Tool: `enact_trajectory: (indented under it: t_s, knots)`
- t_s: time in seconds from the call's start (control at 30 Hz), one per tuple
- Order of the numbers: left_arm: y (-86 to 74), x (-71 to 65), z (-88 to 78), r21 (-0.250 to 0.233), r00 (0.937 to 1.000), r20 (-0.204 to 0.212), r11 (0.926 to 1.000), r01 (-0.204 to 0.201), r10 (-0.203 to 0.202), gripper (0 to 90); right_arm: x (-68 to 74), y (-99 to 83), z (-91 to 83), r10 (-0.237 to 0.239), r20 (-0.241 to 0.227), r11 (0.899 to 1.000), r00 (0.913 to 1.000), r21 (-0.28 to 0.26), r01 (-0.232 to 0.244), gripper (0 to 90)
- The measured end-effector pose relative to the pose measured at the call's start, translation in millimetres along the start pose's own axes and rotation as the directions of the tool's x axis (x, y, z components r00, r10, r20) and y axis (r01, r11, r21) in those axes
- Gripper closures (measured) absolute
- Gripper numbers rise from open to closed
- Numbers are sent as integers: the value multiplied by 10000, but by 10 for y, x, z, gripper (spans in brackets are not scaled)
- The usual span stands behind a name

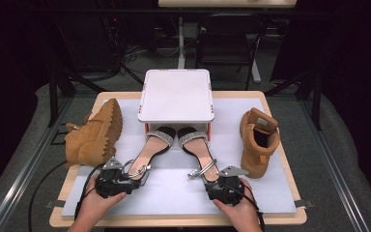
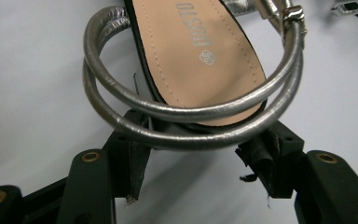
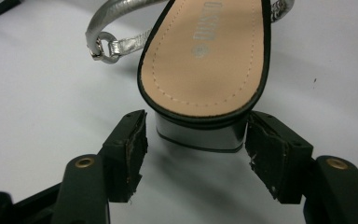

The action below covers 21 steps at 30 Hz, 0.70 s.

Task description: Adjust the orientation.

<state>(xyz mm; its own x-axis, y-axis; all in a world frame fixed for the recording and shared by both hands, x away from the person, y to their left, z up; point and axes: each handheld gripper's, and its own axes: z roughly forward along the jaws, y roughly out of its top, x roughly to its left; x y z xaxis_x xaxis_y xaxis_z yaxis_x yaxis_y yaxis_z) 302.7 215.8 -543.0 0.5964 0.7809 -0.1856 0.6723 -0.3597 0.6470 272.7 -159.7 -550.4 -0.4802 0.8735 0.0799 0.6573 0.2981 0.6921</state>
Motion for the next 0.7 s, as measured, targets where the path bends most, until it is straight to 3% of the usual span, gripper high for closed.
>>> enact_trajectory:
  t_s: [0.23,0.47,0.7]
  knots:
    - [26,-10,-4,193,10000,-44,9998,-23,24,436,-13,34,20,320,-3,9994,9995,109,-320,419]
    - [27,-54,1,178,10000,6,9998,-7,7,441,69,51,20,505,283,9984,9983,228,-511,420]
    - [40,-82,4,284,10000,41,9996,5,-6,445,127,60,15,679,192,9974,9975,208,-683,425]
